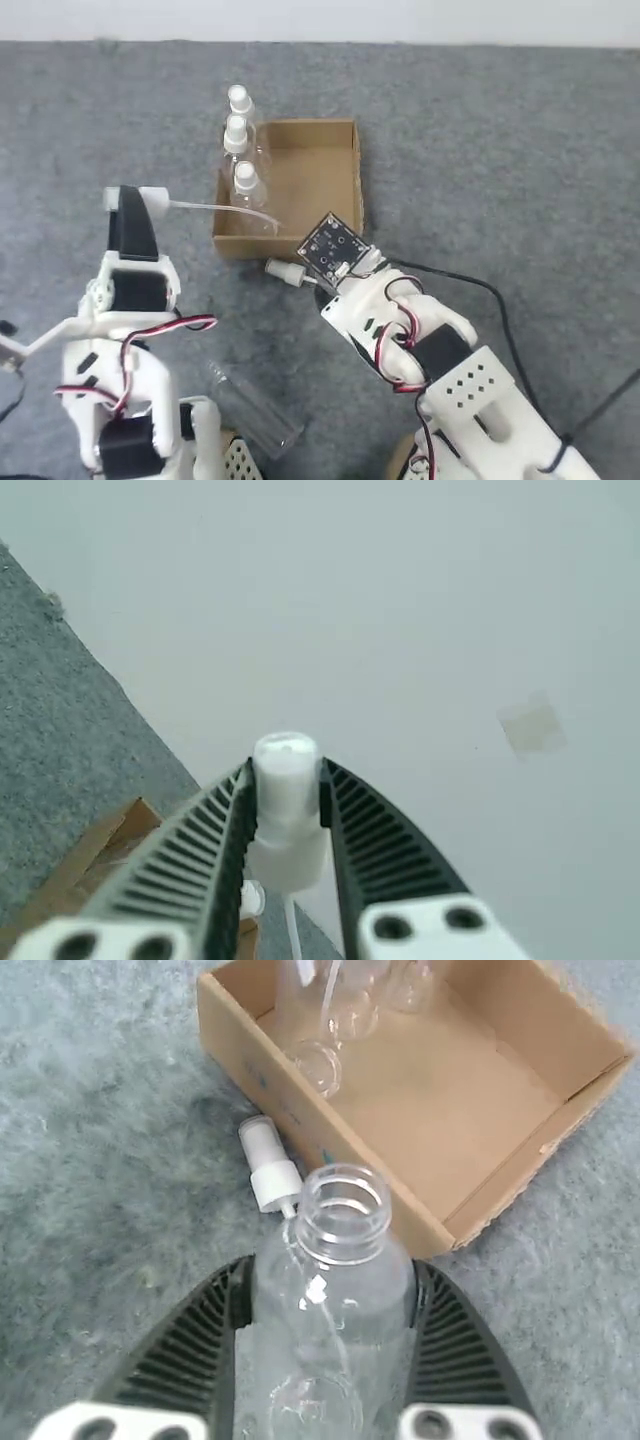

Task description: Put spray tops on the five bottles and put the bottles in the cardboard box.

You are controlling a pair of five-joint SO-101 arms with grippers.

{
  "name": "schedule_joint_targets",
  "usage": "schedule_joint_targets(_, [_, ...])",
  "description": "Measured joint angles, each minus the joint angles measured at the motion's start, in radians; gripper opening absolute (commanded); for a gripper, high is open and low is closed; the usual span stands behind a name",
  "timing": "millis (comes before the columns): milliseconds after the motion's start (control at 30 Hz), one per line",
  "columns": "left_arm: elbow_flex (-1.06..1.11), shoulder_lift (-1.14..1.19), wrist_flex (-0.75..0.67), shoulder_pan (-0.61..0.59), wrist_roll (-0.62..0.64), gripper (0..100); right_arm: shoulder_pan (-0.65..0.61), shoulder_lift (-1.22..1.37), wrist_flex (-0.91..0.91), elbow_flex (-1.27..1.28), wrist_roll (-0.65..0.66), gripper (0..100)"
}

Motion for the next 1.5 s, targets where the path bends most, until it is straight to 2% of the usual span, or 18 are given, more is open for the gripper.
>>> schedule_joint_targets(167, [0.000,0.000,0.000,0.066,0.000,1,0.000,0.000,-0.020,0.005,0.002,9.0])
schedule_joint_targets(433, [0.000,0.000,0.000,0.080,0.000,1,0.000,0.000,-0.020,0.005,0.003,9.0])
schedule_joint_targets(567, [0.000,0.000,0.018,0.137,-0.005,1,0.000,0.000,-0.020,0.005,0.003,9.0])
schedule_joint_targets(833, [0.000,0.000,0.043,0.158,-0.031,1,0.000,0.000,-0.020,0.005,0.003,9.0])
schedule_joint_targets(1067, [0.000,0.000,0.043,0.224,-0.031,1,0.000,0.000,-0.020,0.005,0.003,9.0])
schedule_joint_targets(1500, [0.003,0.000,0.043,0.235,-0.058,1,-0.018,0.000,-0.020,0.005,0.003,9.0])
